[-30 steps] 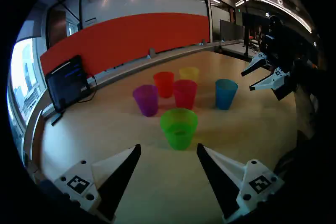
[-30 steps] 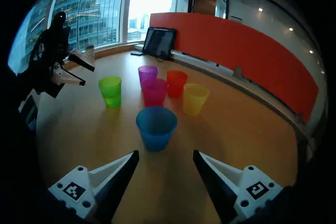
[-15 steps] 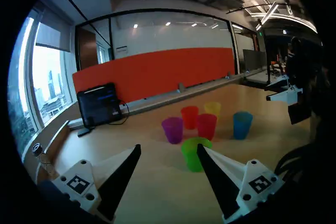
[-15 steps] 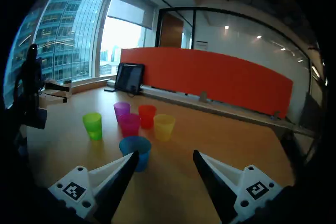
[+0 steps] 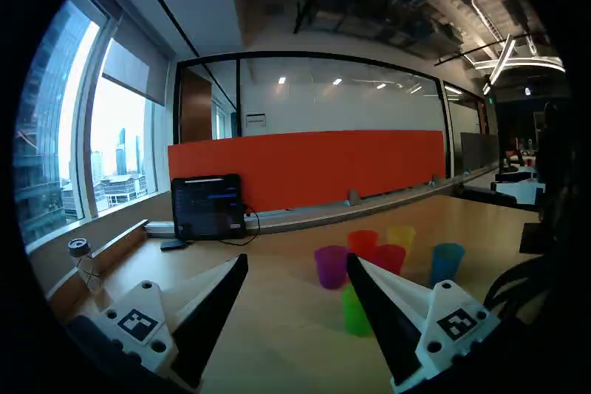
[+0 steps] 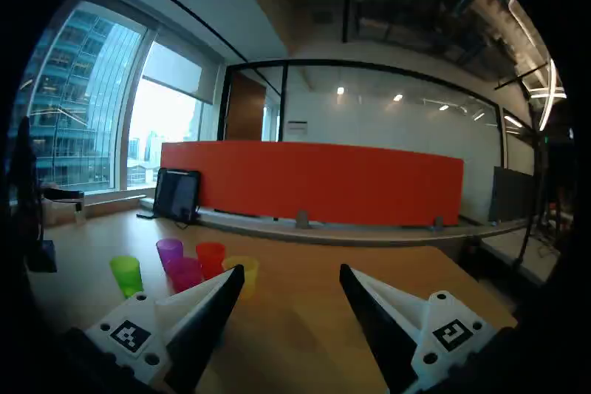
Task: Pour water
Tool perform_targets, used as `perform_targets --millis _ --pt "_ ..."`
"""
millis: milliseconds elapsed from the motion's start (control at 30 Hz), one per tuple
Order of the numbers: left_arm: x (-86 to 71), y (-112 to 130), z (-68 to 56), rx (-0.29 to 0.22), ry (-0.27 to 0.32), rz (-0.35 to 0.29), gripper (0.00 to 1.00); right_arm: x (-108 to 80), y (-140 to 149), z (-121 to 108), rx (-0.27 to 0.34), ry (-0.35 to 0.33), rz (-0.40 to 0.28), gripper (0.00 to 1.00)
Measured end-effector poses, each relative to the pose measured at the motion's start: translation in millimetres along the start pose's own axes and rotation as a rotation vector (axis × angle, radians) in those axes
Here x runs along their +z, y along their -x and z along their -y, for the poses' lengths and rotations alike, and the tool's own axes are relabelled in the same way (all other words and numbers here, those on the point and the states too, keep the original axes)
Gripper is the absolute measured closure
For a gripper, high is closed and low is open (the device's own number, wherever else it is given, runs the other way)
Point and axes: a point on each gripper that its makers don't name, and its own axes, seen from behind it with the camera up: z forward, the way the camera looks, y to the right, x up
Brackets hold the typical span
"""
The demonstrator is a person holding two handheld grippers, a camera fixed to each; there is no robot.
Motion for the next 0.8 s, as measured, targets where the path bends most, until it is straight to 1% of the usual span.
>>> perform_targets --millis 100,200,467,600,800 --pt "-1.3 0 5.2 -0.032 -0.021 -0.016 0.01 -0.5 -3 -7 -0.004 0.055 -0.033 0.0" --pt "-1.9 2 9.9 -0.053 -0.043 -0.031 0.01 -1.7 -4 -9 0.003 0.102 -0.049 0.0" --pt "-1.7 4 24.1 -0.042 -0.111 -0.056 0.01 -6.1 -10 -6 0.004 0.169 -0.093 0.0" --pt "-1.6 6 25.8 -0.047 -0.126 -0.061 0.01 -7.7 -10 -4 0.005 0.186 -0.102 0.0" --pt "1.1 10 31.0 -0.045 -0.158 -0.07 0.01 -9.7 -5 -3 0.004 0.189 -0.088 0.0"
